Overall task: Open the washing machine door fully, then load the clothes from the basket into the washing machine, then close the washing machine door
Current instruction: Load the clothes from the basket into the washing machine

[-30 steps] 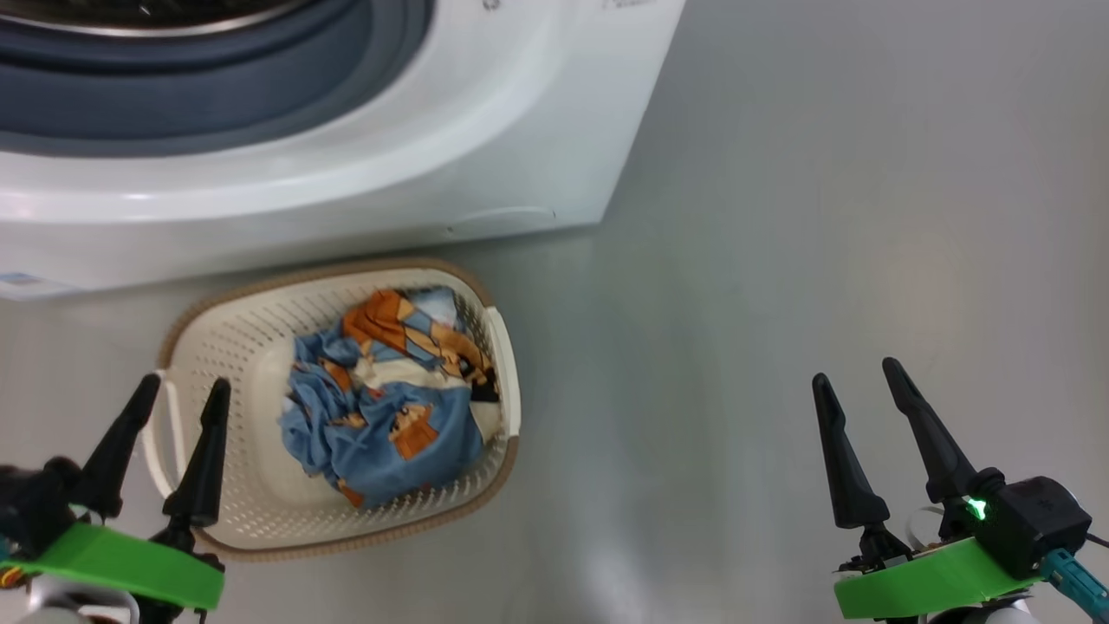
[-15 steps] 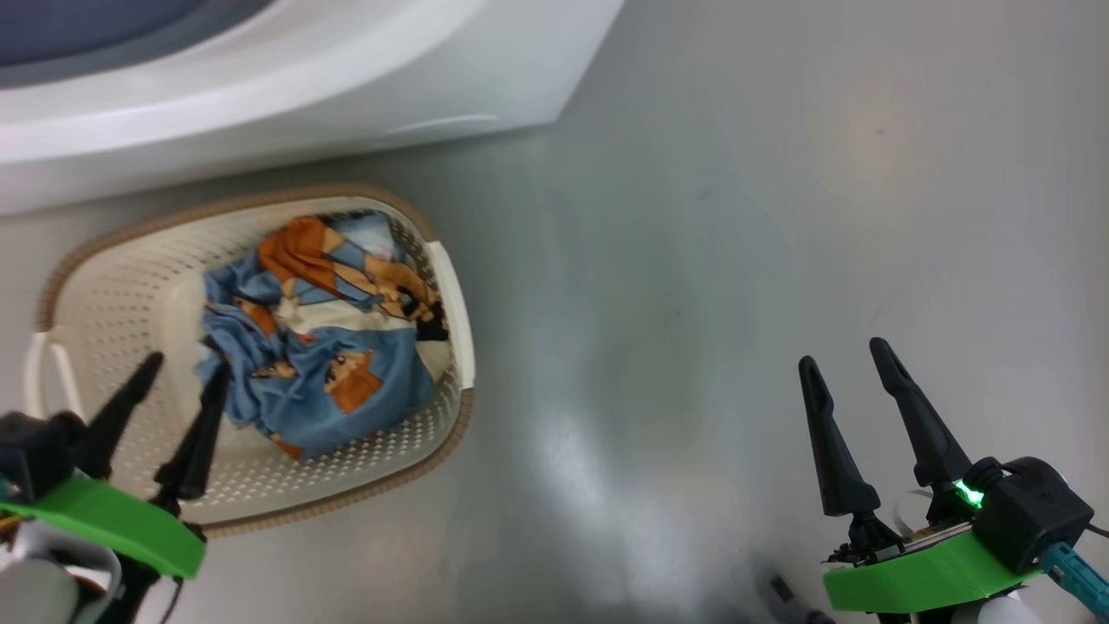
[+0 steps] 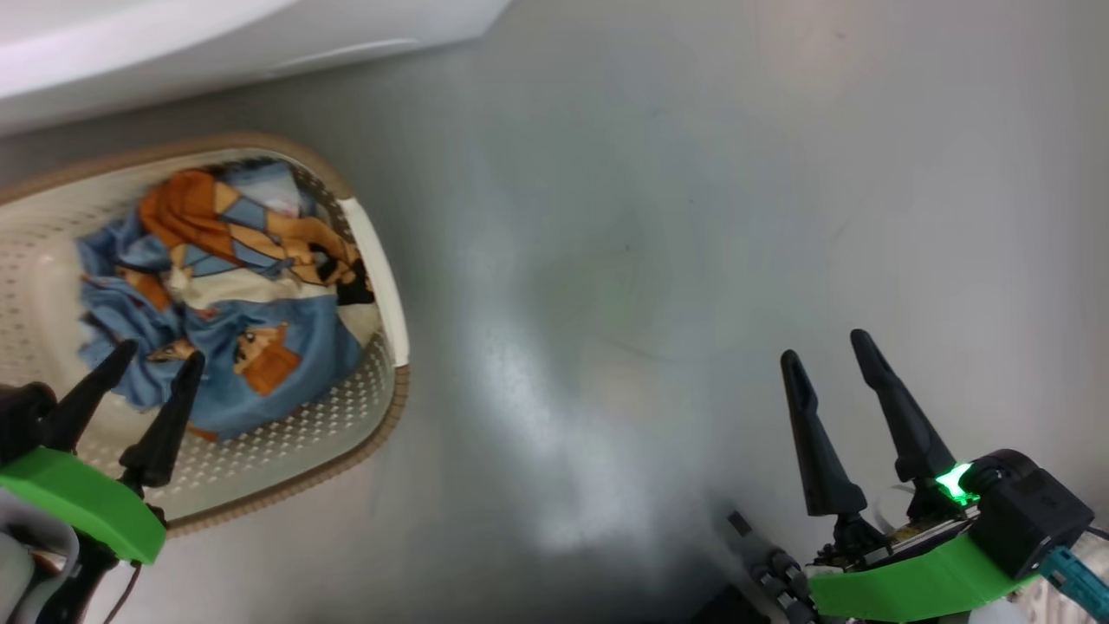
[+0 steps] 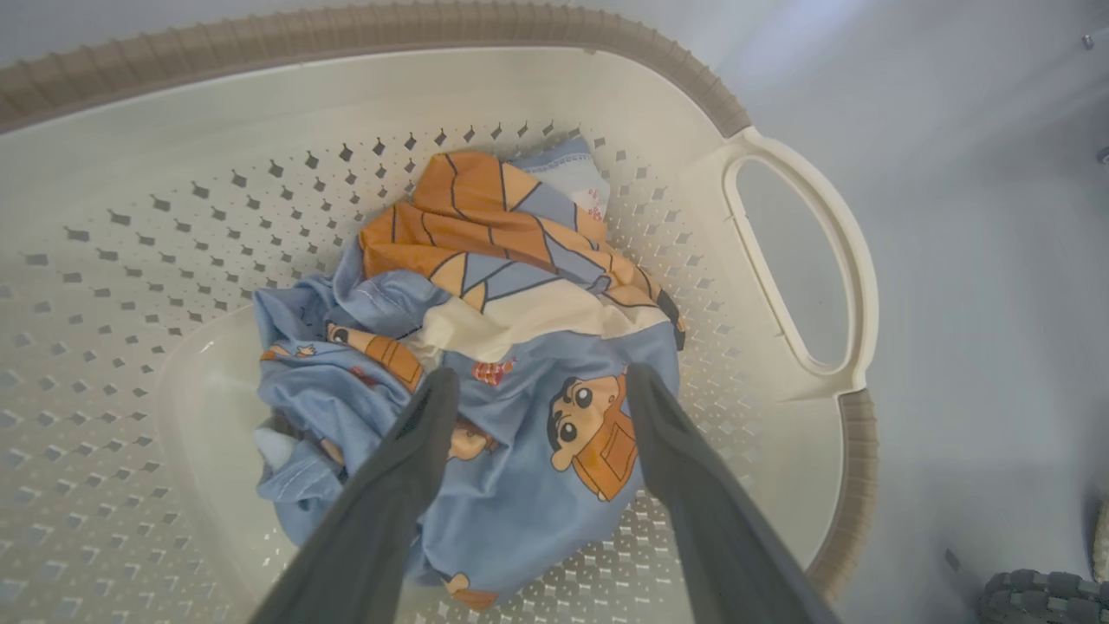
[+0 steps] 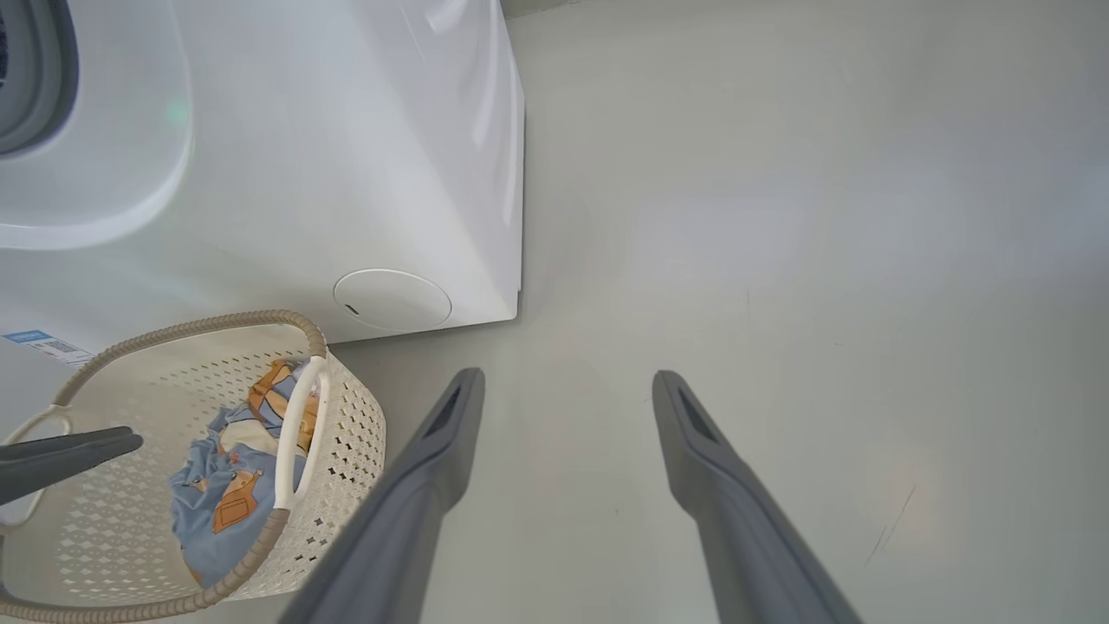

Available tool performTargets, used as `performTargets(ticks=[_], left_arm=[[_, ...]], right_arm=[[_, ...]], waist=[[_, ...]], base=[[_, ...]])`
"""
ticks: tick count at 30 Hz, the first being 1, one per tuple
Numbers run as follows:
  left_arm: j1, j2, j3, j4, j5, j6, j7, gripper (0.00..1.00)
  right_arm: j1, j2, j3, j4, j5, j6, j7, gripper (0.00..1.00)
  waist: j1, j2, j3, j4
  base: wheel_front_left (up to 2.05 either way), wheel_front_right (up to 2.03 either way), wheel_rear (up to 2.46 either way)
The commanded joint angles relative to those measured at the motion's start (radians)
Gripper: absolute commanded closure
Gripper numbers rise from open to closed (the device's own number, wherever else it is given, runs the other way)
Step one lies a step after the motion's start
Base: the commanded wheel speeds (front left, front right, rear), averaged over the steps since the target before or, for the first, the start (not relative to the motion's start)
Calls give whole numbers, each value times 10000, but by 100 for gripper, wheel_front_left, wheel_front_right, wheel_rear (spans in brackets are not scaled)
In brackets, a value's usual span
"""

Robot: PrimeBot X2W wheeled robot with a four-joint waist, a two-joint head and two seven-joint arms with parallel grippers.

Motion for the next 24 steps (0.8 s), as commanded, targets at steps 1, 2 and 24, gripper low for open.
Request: performTargets(ticks=[1, 2, 24], left_arm=[[-120, 515, 171, -76, -101, 25, -63, 0], [-194, 598, 39, -56, -152, 25, -63, 0], [-1217, 1327, -1487, 1642, -1405, 25, -63, 0]], right_arm=[[181, -47, 297, -215, 109, 16, -74, 0], [192, -47, 342, -217, 139, 16, -74, 0], [696, -47, 997, -398, 746, 16, -74, 0]], waist=[[0, 0, 413, -385], [0, 0, 469, -432], [0, 0, 1054, -1631]], base=[[0, 0, 0], [0, 0, 0], [0, 0, 0]])
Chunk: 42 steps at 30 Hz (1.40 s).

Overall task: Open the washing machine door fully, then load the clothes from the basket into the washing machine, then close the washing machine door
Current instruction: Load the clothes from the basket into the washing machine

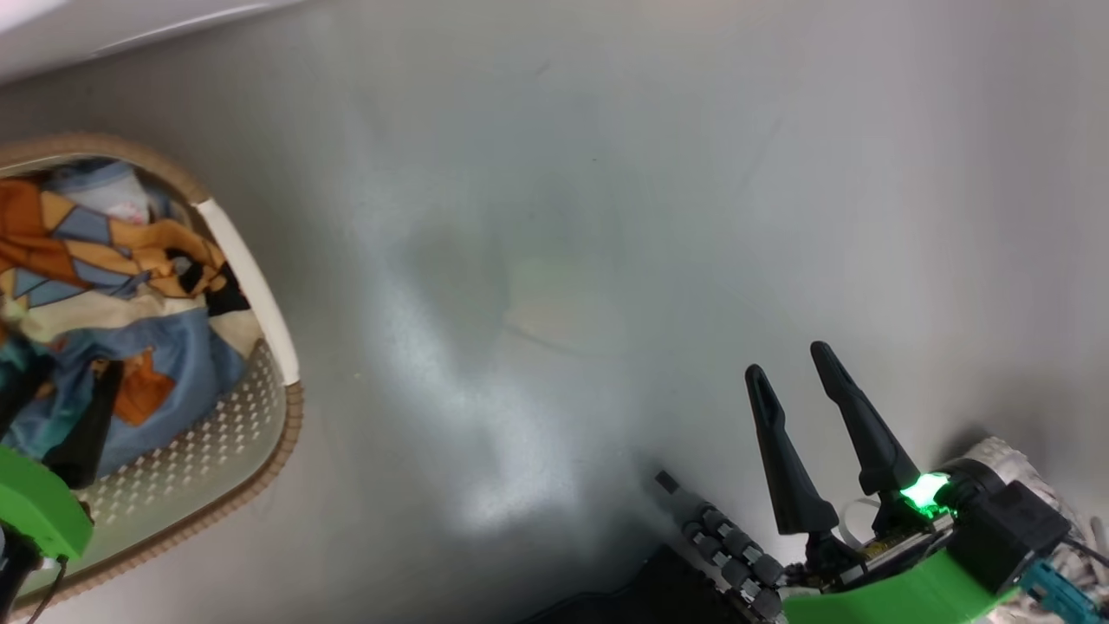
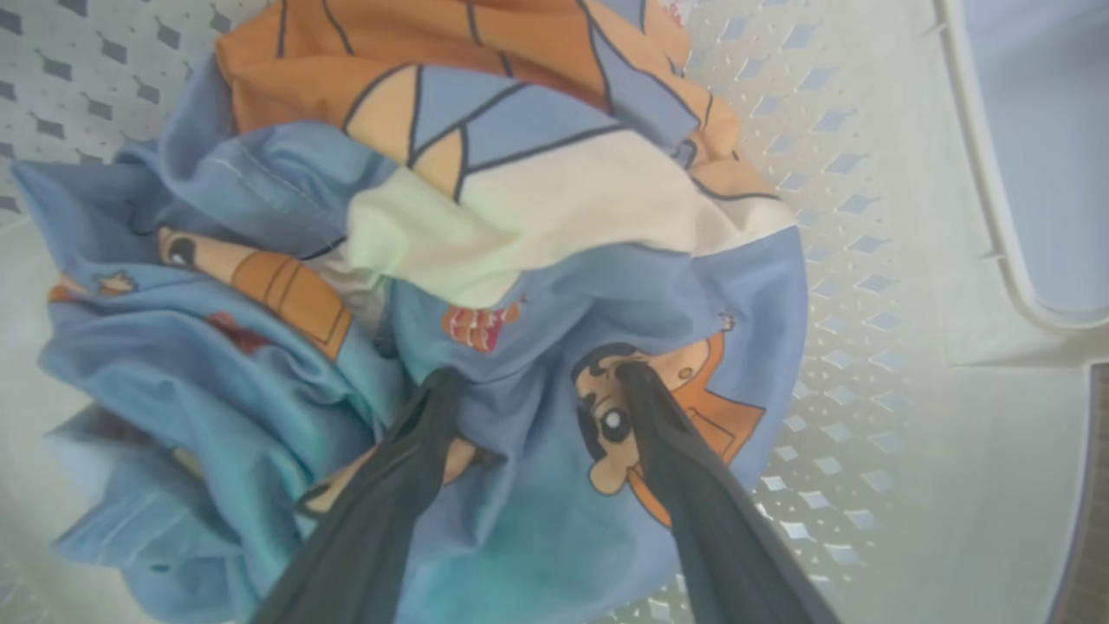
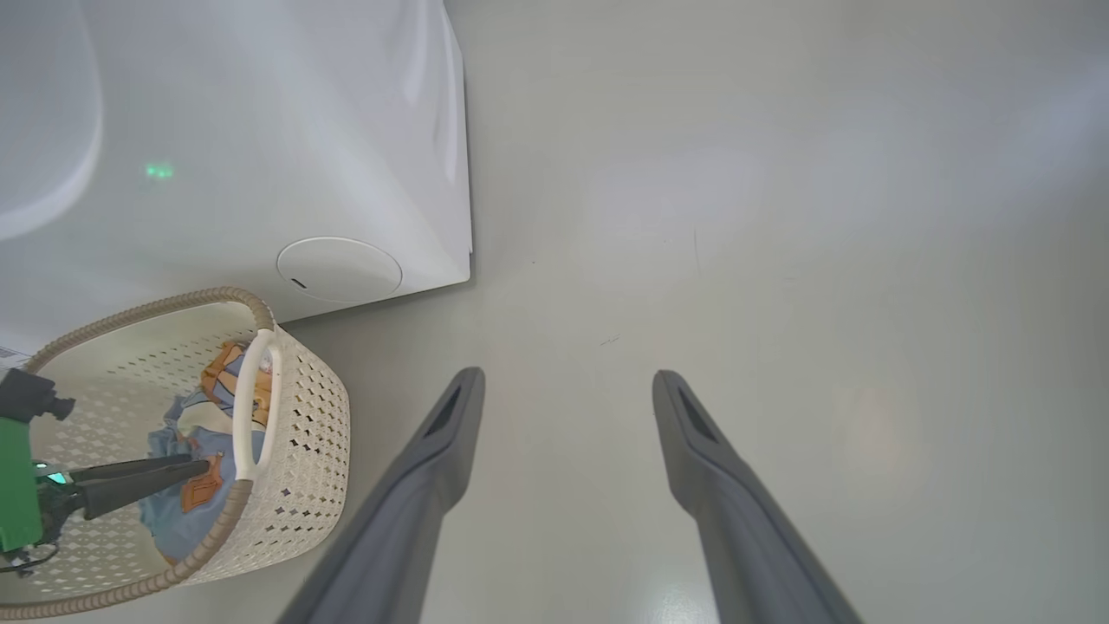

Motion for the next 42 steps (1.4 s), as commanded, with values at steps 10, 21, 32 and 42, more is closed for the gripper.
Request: performTargets(ticks=[10, 21, 32, 42], left_arm=[[-381, 136, 152, 540, -414, 25, -63, 0], [-766, -171, -577, 1539, -464, 25, -63, 100], [-901, -280, -8, 959, -318, 25, -63, 100], [402, -982, 1434, -527, 366, 25, -63, 100]], right_arm=[[998, -125, 172, -439, 156, 16, -48, 0], [1159, -125, 213, -490, 123, 16, -48, 0], [665, -125, 59, -499, 160, 16, -48, 0], [54, -125, -430, -40, -146, 16, -48, 0]], waist=[[0, -1, -11, -261], [0, -1, -97, -261], [0, -1, -262, 11], [0, -1, -1410, 1011]], base=[[0, 0, 0], [0, 0, 0], [0, 0, 0], [0, 0, 0]])
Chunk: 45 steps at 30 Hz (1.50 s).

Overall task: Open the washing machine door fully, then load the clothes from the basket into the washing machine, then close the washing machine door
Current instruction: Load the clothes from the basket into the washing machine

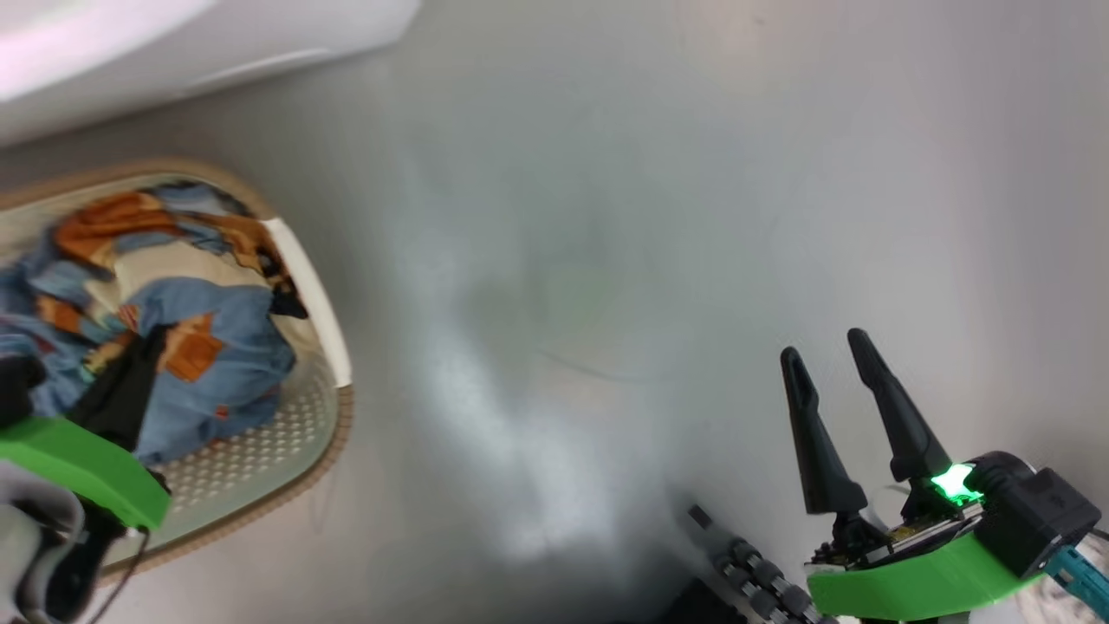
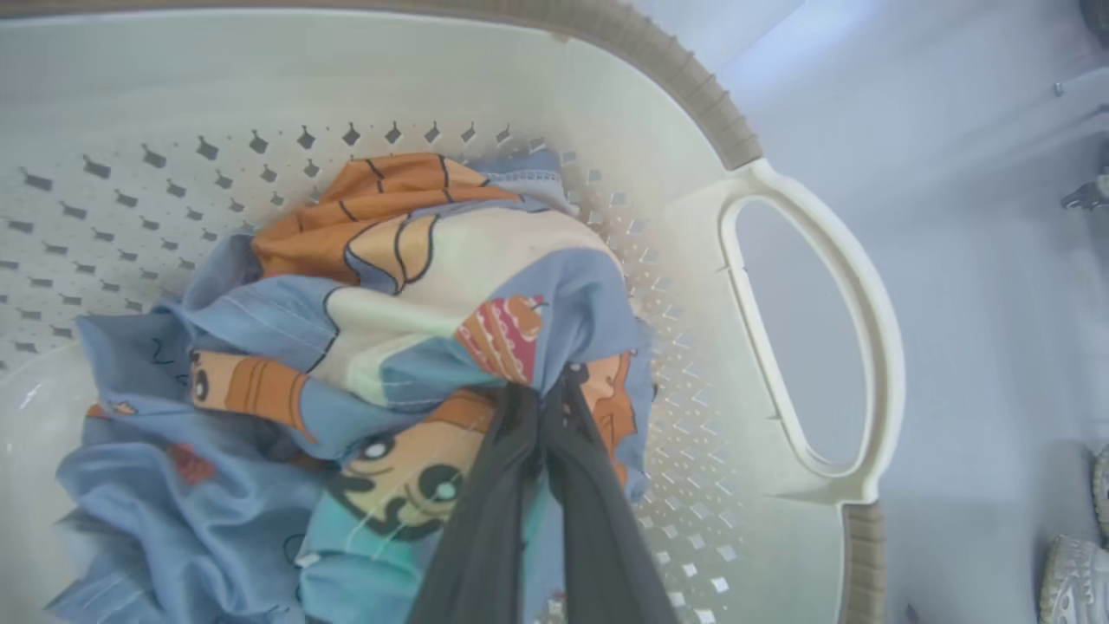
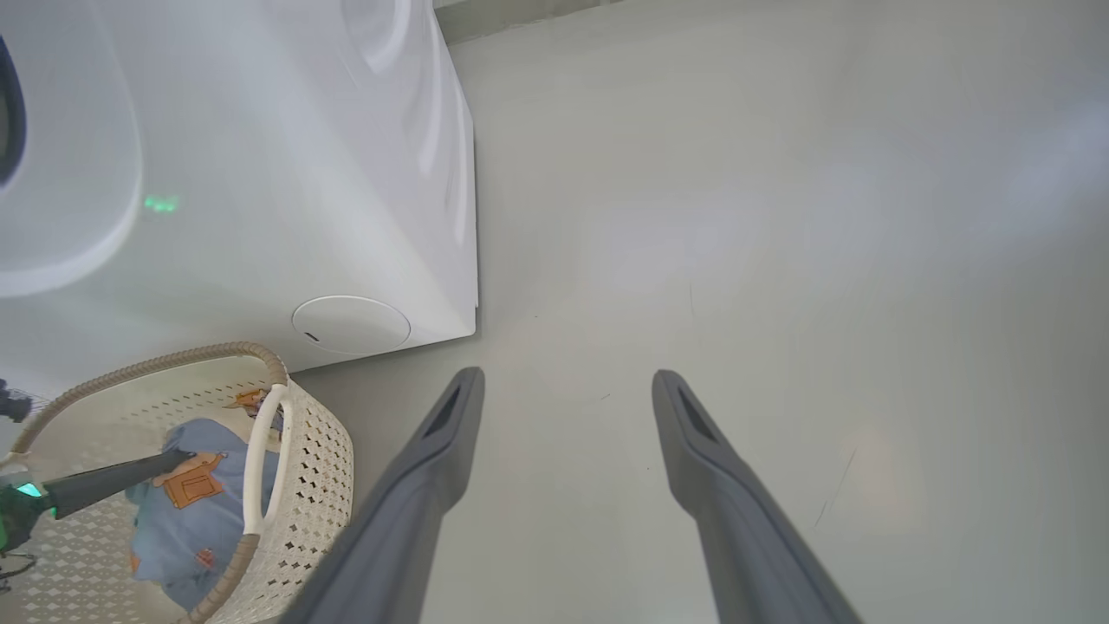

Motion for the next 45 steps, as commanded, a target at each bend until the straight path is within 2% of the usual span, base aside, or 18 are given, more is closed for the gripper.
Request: performTargets(ticks=[1, 7, 19, 27, 45], left_arm=[[382, 243, 477, -233, 124, 25, -65, 100], [939, -306, 1080, -643, 364, 25, -65, 100], [1753, -1302, 2083, -838, 879, 25, -65, 100], [2175, -1808, 2764, -1182, 1019, 25, -65, 100], [3463, -2901, 4783, -2325, 2406, 25, -65, 100]], right_arm=[[82, -150, 122, -64, -141, 16, -48, 0], [-194, -150, -124, 327, -357, 16, -48, 0], [-367, -150, -270, 1113, -599, 16, -48, 0], [-432, -150, -398, 1358, -631, 16, -48, 0], [-354, -150, -618, 1900, -582, 16, -48, 0]], waist=[[-1, 0, -651, 612], [-1, 0, -1447, 1294], [-1, 0, -2862, 2216], [-1, 0, -3512, 2503], [-1, 0, -5433, 3114]], base=[[0, 0, 0], [0, 0, 0], [0, 0, 0], [0, 0, 0], [0, 0, 0]])
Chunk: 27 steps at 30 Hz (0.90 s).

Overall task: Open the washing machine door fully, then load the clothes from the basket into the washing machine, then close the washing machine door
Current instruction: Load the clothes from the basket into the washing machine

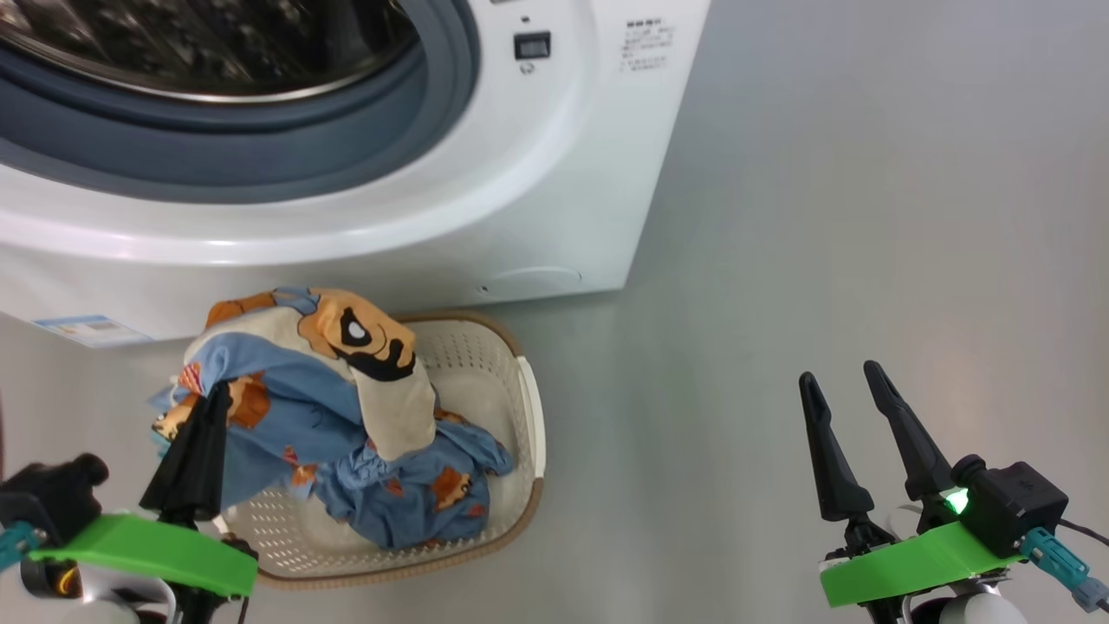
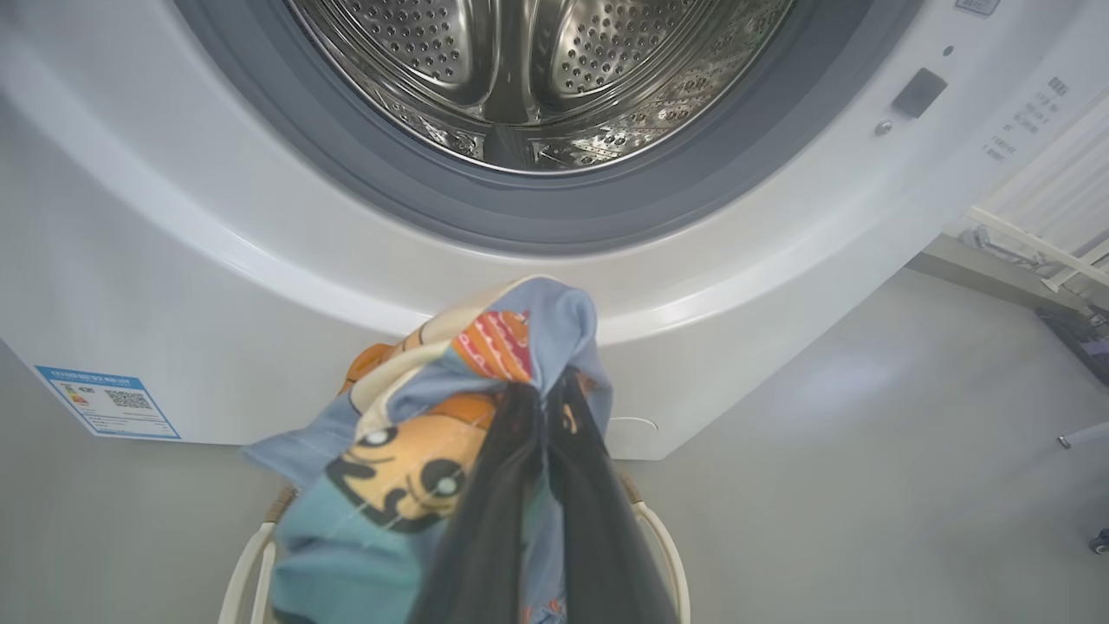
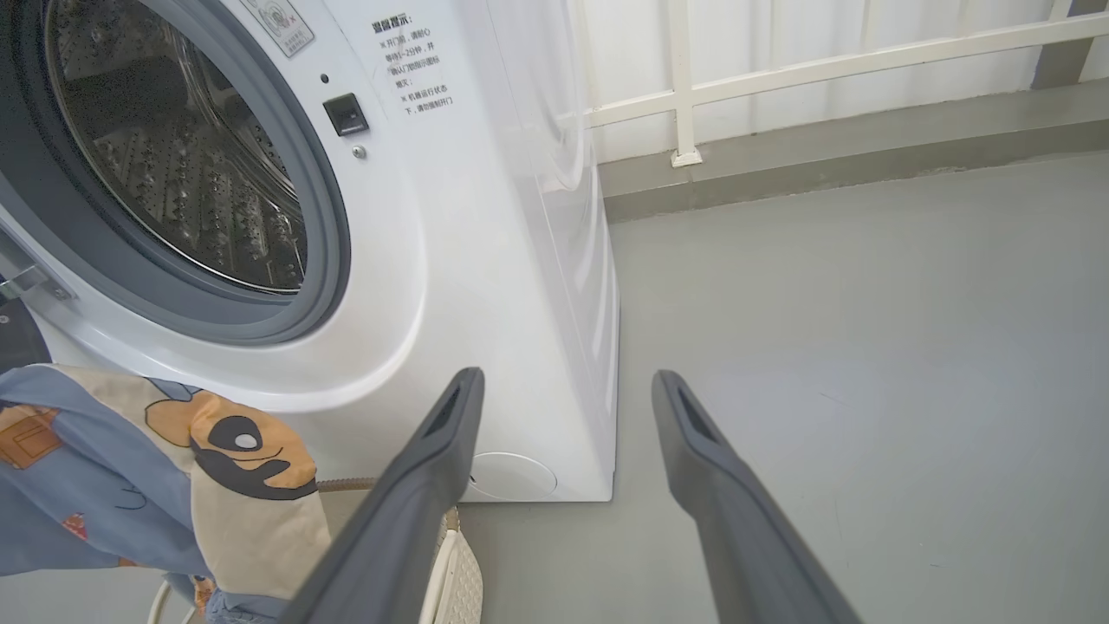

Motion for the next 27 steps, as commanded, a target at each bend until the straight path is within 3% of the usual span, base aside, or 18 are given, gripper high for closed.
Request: performTargets(ticks=[1, 11, 27], left_arm=[[138, 179, 565, -338, 286, 17, -65, 100], [668, -262, 1347, -871, 1408, 17, -65, 100], [1894, -1003, 2627, -1776, 3327, 17, -65, 100]], right_arm=[[44, -60, 168, -113, 28, 16, -48, 0], [224, -60, 5, 161, 5, 16, -48, 0], [656, -60, -377, -75, -601, 16, -48, 0]], waist=[[0, -1, -543, 288], [0, -1, -1372, 527], [0, -1, -2717, 366]], base=[[0, 0, 0], [0, 0, 0], [0, 0, 0]])
